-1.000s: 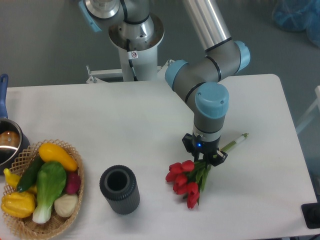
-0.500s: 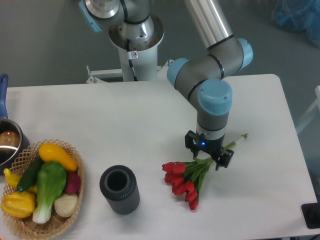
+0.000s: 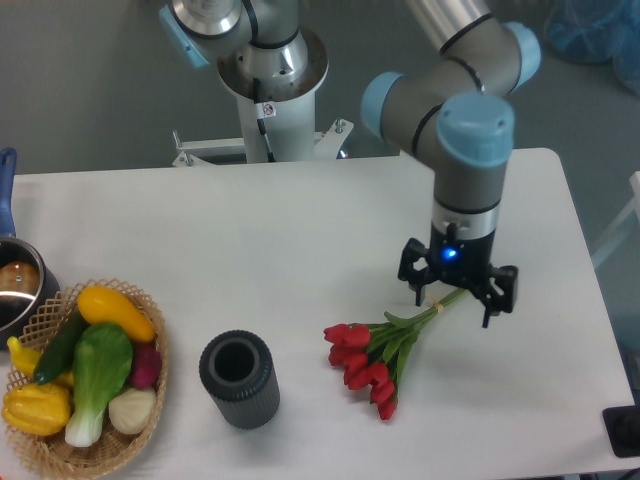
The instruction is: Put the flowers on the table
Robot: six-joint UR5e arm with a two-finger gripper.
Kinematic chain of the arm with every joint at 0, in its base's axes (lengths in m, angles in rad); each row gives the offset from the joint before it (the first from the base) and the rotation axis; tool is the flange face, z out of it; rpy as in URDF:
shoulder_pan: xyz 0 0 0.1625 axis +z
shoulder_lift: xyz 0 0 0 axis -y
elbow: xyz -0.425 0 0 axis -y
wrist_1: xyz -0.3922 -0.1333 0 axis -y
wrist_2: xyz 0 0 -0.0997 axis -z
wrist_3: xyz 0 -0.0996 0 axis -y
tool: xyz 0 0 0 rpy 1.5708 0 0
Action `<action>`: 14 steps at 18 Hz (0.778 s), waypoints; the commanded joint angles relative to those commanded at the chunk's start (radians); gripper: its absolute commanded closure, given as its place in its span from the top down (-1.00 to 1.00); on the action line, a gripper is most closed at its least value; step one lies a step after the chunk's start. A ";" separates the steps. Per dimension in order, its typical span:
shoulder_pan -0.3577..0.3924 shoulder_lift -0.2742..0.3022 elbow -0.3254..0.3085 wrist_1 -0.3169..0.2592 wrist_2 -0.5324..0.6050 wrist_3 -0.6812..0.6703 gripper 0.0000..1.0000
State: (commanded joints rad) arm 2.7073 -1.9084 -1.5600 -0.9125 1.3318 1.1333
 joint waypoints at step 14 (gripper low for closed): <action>0.193 0.111 -0.064 -0.270 -0.054 0.542 1.00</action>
State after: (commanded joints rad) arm 2.9007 -1.7978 -1.6245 -1.1827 1.2778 1.6751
